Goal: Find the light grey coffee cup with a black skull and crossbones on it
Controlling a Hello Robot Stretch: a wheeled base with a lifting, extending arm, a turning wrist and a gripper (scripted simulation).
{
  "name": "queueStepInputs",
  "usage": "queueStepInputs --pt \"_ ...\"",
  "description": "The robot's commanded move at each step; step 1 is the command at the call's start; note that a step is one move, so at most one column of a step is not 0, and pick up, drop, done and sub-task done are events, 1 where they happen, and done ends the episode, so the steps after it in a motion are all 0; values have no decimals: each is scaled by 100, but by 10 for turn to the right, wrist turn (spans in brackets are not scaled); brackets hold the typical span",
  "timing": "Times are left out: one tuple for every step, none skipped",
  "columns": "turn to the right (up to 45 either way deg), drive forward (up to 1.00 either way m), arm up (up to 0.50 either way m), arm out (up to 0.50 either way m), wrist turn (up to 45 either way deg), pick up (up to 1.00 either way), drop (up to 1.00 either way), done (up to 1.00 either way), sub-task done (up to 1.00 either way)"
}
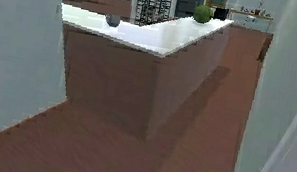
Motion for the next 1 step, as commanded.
queueStepInputs --pt "0 55 0 0 0 0 0 0 0"
